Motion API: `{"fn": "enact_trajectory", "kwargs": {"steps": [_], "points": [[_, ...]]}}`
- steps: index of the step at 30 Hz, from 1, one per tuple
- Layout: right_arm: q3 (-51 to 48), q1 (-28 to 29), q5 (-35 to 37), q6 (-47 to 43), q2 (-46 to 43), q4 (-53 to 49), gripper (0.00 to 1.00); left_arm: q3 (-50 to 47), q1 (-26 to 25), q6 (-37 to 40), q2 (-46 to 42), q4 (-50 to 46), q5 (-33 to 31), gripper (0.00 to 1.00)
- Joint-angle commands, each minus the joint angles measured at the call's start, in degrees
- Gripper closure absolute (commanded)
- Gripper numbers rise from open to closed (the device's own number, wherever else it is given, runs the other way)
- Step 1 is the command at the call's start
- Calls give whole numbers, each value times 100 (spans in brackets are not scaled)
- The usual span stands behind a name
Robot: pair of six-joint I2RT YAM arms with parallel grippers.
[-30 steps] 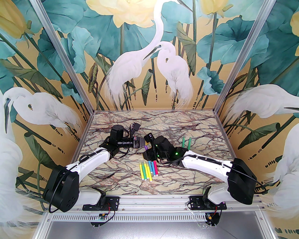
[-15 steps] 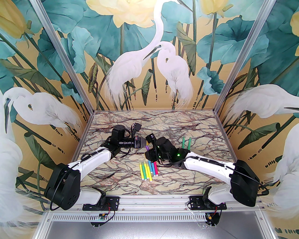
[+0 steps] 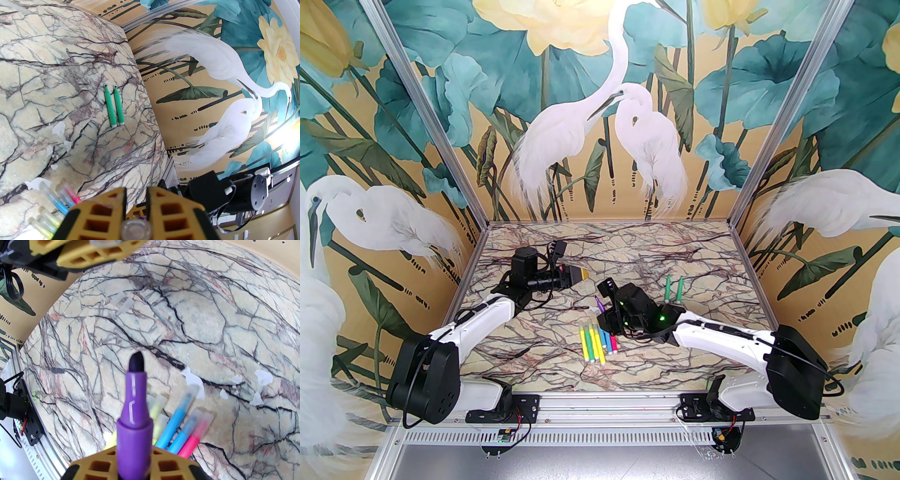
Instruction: Open the pen caps
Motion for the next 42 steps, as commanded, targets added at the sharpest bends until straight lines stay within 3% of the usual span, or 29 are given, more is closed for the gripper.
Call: {"fn": "enact_trajectory", "kwargs": {"steps": [1,7,15,26,32,42], "points": [[-75,15,72,37,-207,-74,90,125,153,95,-120,-544,-354,100],[49,-120,829,176,-262,-503,89,549,219,1005,-138,-2173,-1440,100],[200,-924,1443,412,-363,-1153,89,897,219,1738,-70,-3432,-2715,100],[361,-2027,2365,357,-429,-1776,88,1237,219,2161,425,-4396,-3820,100],[280,-2621,2834,330,-464,-1896,86,1341,219,2190,663,-4557,-4121,100],[84,-3566,2572,165,-393,-1560,85,1655,213,2269,1313,-4915,-4842,100]]}}
